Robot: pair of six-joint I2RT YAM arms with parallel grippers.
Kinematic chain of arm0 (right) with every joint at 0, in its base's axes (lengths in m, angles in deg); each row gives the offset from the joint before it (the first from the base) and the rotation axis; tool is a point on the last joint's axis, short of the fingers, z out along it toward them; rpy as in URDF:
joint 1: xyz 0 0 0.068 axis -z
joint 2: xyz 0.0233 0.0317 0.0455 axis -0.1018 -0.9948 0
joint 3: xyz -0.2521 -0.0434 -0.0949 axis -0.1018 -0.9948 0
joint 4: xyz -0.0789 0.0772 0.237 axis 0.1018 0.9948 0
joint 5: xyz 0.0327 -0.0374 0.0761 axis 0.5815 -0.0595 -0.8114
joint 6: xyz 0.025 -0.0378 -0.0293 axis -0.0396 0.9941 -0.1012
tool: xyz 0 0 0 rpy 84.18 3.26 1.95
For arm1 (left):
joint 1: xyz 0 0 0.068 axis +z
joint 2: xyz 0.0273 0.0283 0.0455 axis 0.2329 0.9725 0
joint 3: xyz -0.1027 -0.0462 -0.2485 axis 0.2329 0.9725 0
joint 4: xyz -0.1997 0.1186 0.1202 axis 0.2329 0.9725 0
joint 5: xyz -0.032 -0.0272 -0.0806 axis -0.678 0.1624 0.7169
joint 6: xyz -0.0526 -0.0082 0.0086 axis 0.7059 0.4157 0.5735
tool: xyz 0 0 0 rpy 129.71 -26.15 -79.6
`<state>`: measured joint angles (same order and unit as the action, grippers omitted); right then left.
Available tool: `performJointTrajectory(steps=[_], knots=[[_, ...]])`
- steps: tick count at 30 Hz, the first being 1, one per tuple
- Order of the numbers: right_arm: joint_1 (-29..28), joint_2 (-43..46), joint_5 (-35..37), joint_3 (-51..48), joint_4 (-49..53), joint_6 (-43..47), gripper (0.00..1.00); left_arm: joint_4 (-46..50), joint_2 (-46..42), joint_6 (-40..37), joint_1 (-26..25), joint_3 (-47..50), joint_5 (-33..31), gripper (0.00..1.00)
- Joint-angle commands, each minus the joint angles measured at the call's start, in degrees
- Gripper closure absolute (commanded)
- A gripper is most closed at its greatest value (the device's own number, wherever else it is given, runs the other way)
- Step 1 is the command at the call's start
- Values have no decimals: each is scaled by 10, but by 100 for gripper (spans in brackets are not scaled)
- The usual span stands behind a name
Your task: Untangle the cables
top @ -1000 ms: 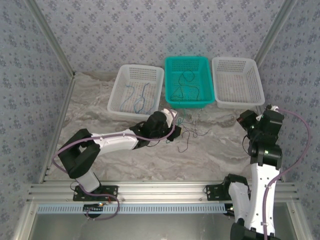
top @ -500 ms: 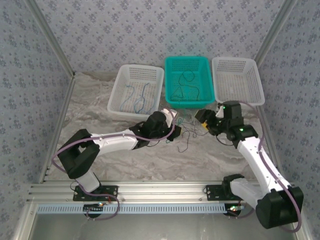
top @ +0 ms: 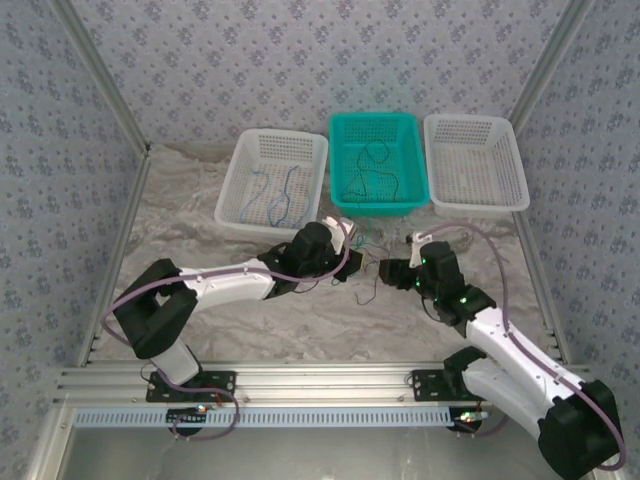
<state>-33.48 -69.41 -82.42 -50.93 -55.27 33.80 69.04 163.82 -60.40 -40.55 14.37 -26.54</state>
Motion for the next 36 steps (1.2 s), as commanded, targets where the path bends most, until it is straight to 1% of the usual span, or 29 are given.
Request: performJointTrajectory(steps=[1, 5, 6, 8, 10, 13, 14, 16, 17, 18, 22, 23, 24, 26, 28, 30, 31, 33, 35, 36], knots=[[-30, -11, 63, -30, -140, 163, 30, -12, -11, -11, 1, -15, 4, 86], [-32, -62, 145, -25, -224, 206, 28, -8, -9, -12, 1, -18, 7, 86], [-30, -73, 153, -23, -247, 214, 29, -8, -9, -12, 1, -17, 7, 86], [-23, -92, 145, -17, -280, 226, 31, -8, -12, -10, 1, -14, 6, 86], [-16, -112, 127, -11, -309, 228, 37, -7, -15, -10, 1, -13, 4, 86], [-10, -133, 54, 10, -300, 228, 53, -2, -19, -10, 1, -10, 0, 85], [-10, -138, 28, 18, -282, 232, 61, -2, -20, -10, 1, -10, -2, 84], [-12, -144, -3, 24, -268, 234, 80, 1, -21, -9, 1, -10, -7, 82], [-14, -143, -3, 22, -268, 231, 93, 1, -21, -8, 1, -9, -10, 80], [-14, -139, 3, 19, -267, 228, 100, 3, -21, -7, 1, -10, -14, 79], [-1, -90, 37, 7, -249, 180, 100, 16, -15, -4, 1, -13, -29, 70], [6, -72, 30, 5, -242, 163, 100, 20, -12, -3, 1, -13, -35, 67], [12, -53, 14, 5, -235, 150, 100, 27, -8, -2, 1, -16, -41, 66], [18, -23, -18, 13, -218, 131, 100, 40, 2, -2, 2, -23, -49, 66], [18, -5, -55, 24, -204, 120, 100, 41, 14, 0, 2, -28, -42, 66], [17, 0, -86, 44, -181, 110, 100, 18, 23, 5, 2, -26, -20, 66], [17, -2, -88, 53, -167, 108, 100, 4, 25, 7, 2, -24, -9, 65], [18, -9, -65, 70, -138, 105, 100, -40, 24, 9, 2, -16, 21, 64], [23, -17, -42, 81, -123, 102, 100, -77, 15, 10, 2, -3, 33, 61], [27, -21, -43, 84, -120, 100, 100, -92, 7, 10, 2, 5, 36, 60]])
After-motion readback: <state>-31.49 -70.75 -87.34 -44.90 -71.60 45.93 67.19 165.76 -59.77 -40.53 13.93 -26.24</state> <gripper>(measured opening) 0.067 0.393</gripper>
